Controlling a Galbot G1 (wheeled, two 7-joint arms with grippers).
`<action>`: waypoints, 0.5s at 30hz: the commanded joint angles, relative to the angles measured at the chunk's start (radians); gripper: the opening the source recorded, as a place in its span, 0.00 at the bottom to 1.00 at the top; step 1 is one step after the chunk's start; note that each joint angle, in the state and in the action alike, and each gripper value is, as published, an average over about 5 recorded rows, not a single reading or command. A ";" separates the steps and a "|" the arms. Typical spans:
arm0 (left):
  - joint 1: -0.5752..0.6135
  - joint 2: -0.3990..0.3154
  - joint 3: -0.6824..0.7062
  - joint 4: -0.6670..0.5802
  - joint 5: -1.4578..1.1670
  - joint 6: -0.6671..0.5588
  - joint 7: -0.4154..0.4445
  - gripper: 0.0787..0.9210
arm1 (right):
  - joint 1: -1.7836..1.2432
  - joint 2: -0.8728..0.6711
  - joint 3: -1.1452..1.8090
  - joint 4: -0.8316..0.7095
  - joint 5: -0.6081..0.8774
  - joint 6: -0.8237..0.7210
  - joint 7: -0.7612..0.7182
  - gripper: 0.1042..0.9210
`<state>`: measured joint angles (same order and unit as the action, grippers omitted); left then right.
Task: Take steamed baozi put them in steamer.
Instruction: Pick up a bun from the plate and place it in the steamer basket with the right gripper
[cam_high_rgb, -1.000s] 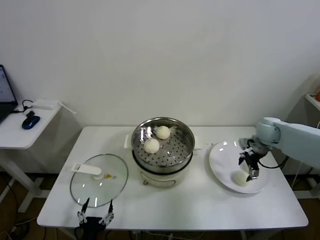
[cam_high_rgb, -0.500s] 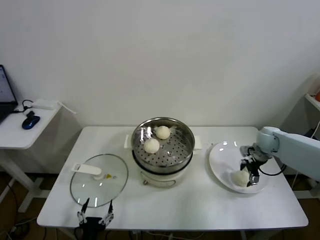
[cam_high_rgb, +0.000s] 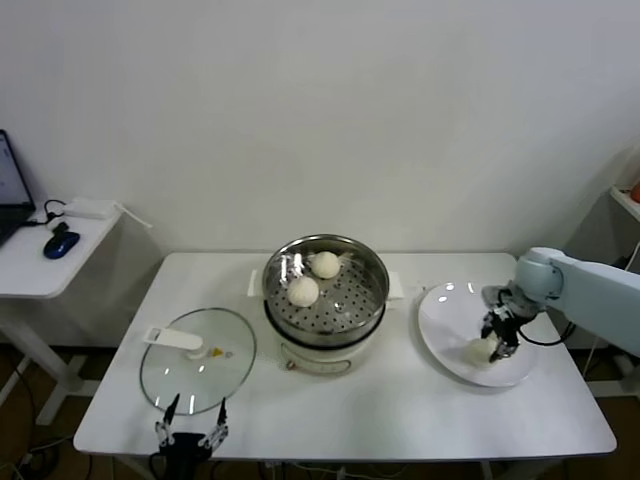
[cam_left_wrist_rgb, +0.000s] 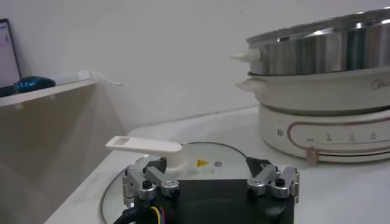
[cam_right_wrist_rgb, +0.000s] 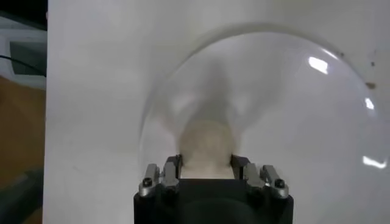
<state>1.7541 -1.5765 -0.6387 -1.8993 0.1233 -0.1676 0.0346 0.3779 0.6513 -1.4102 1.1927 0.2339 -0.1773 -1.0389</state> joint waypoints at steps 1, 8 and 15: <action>0.000 -0.001 0.000 -0.003 0.004 0.000 0.000 0.88 | 0.409 0.027 -0.267 0.163 0.152 0.070 -0.010 0.57; 0.000 -0.005 0.002 -0.004 0.005 -0.004 -0.002 0.88 | 0.678 0.141 -0.322 0.253 0.206 0.300 0.002 0.57; 0.003 -0.009 0.000 -0.002 0.005 -0.012 -0.003 0.88 | 0.727 0.235 -0.217 0.425 0.097 0.462 0.069 0.57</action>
<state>1.7552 -1.5847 -0.6385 -1.9025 0.1286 -0.1768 0.0321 0.8833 0.7810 -1.6182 1.4322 0.3577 0.0766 -1.0173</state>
